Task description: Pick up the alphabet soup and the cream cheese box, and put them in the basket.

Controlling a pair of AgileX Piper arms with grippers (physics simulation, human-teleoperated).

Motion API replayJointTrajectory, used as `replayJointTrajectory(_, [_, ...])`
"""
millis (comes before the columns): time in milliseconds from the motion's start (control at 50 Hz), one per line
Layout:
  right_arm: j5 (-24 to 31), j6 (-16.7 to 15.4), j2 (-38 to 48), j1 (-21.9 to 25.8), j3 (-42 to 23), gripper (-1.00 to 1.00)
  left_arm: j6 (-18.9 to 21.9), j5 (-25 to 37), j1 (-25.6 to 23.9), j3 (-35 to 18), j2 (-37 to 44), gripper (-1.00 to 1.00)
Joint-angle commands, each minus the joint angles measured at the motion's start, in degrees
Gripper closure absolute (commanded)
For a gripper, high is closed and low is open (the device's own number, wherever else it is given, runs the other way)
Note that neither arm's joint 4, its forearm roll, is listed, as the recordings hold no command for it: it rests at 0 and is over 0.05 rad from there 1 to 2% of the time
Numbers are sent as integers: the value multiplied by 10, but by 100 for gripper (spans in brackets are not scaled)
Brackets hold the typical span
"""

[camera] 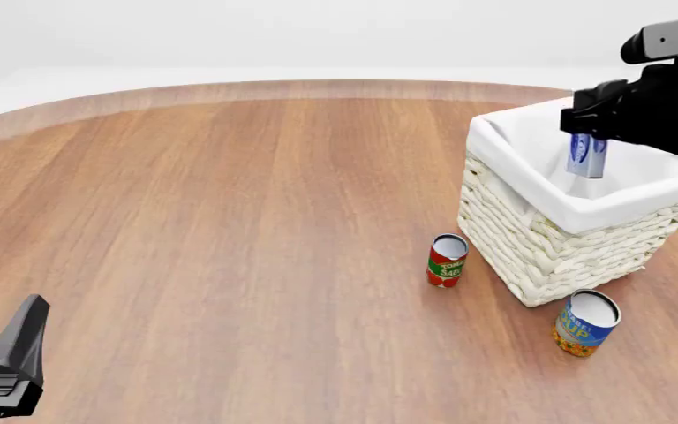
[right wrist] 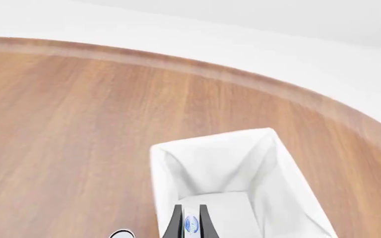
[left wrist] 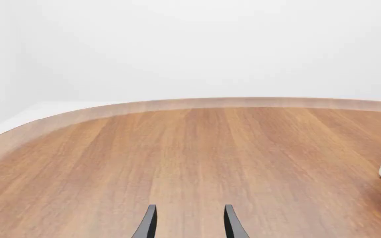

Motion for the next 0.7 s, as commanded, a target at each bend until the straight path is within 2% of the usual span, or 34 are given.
replayJointTrajectory(20, [-22,8,25,-14,-3,100,0,0,0,0,0,-100])
replayJointTrajectory(700, [-56,6,87,-37,-12,100,0,0,0,0,0,-100])
